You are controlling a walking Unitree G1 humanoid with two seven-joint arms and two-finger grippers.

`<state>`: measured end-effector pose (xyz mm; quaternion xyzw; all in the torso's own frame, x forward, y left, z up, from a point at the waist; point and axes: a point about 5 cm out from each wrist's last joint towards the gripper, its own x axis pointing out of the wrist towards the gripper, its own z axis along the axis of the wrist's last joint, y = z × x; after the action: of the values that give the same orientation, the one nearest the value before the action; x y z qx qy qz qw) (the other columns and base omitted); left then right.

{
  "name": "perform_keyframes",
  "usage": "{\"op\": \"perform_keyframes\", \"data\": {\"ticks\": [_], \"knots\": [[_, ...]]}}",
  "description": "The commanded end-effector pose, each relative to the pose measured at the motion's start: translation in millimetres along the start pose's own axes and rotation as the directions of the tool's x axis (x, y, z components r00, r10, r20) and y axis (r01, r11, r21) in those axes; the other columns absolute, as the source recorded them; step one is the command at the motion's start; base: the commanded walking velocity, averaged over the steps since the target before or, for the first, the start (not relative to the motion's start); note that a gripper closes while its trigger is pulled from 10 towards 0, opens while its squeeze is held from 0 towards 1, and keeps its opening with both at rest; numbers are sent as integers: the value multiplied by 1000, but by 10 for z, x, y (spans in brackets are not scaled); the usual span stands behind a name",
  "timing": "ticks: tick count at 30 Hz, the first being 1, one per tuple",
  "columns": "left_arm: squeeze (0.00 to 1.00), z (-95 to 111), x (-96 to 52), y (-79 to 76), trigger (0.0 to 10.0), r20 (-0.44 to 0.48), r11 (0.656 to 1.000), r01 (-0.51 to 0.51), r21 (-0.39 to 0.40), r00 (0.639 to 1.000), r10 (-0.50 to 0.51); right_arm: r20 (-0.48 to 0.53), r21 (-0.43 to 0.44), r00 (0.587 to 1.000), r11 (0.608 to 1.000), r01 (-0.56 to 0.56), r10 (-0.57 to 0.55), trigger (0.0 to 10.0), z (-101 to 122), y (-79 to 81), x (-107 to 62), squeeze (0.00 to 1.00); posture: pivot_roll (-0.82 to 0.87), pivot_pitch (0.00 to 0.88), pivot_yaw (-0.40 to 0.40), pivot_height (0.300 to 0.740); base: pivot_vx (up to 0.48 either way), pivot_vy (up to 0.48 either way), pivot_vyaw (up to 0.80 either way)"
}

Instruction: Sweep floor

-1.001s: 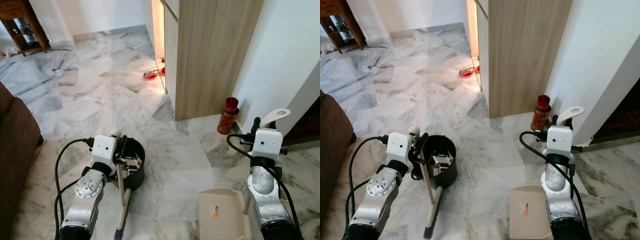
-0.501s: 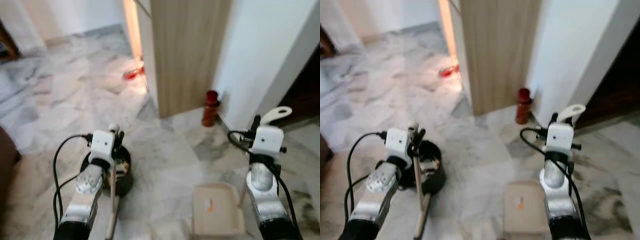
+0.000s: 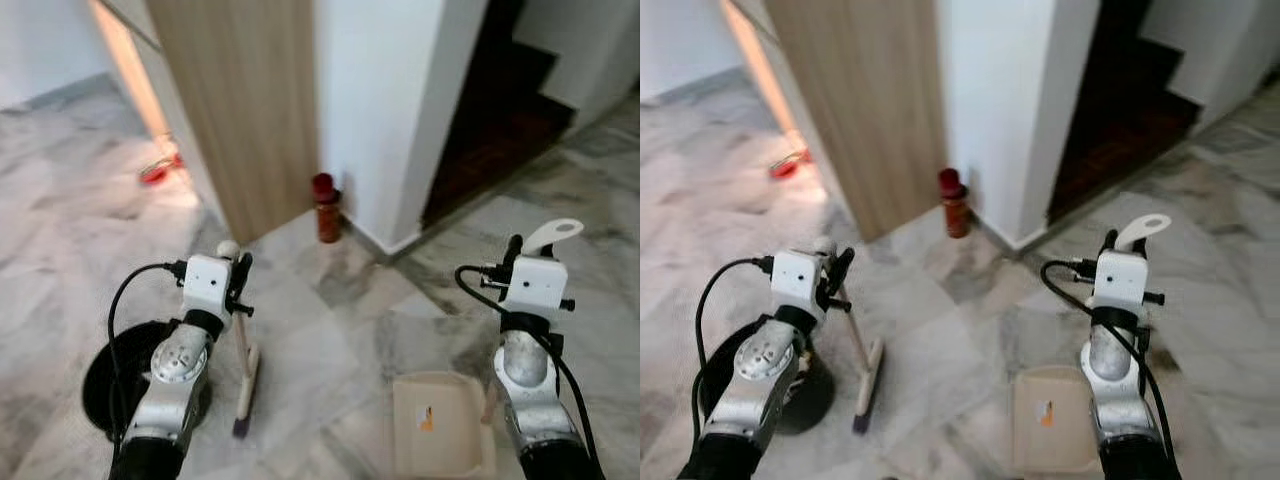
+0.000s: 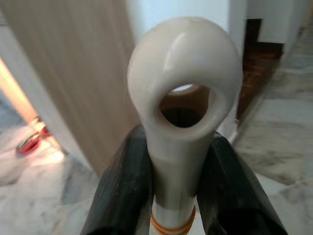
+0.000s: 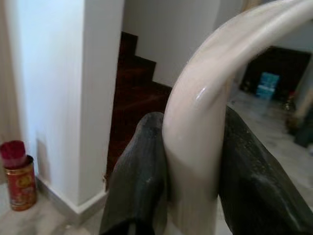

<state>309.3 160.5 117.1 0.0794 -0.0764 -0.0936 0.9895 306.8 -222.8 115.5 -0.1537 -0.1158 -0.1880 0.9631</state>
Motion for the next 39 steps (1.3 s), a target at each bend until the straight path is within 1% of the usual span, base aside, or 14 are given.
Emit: {"op": "perform_keyframes", "data": {"ticks": [1,6,11,14,16,19,20,26,28,32,35,39], "knots": [[0,48,5,43,10000,29,1000,-14,18,999,14,42,13,999,1000,13,-13,10000,88,-33,26,0,31,111,88,740,0,0,-800],[0,36,5,39,10000,27,1000,-14,13,1000,14,35,16,999,1000,16,-16,10000,73,-40,13,0,37,98,93,740,0,0,-800],[0,56,43,99,10000,31,1000,-17,11,999,17,23,30,999,999,26,-27,10000,52,13,-11,0,31,69,112,740,0,0,-800],[0,33,73,105,10000,23,999,-34,-27,999,35,31,35,999,999,16,-17,10000,76,33,-11,0,6,50,111,740,0,0,-800],[0,21,83,82,10000,20,999,-30,-22,999,30,43,29,999,1000,0,-1,10000,93,42,-14,0,-2,42,109,740,0,0,-800],[0,-14,85,43,10000,14,999,-26,-38,1000,26,38,34,999,999,-2,0,10000,84,45,-32,0,-27,8,97,740,0,0,-800],[0,-57,77,24,10000,0,998,-32,-59,999,32,46,29,999,999,-24,22,10000,100,80,-47,0,-38,0,90,740,0,0,-800],[0,-104,88,31,10000,-9,994,-63,-84,998,63,62,29,996,997,-67,65,10000,143,141,-48,0,-41,0,55,740,0,0,-800],[0,-110,89,35,10000,-7,992,-82,-92,997,82,62,30,996,997,-72,70,10000,149,140,-29,0,-39,0,44,740,0,0,-800],[0,-131,75,14,10000,-8,991,-89,-101,996,89,75,23,994,996,-87,85,10000,184,146,4,0,-38,0,33,740,0,0,-800],[0,-140,75,2,10000,-5,989,-97,-109,995,97,78,20,993,996,-85,83,10000,197,115,33,0,-38,0,27,740,0,0,-800],[0,-138,85,33,10000,-3,988,-105,-110,994,106,81,17,993,996,-83,81,10000,208,101,42,0,-44,0,28,740,0,0,-800]]}}
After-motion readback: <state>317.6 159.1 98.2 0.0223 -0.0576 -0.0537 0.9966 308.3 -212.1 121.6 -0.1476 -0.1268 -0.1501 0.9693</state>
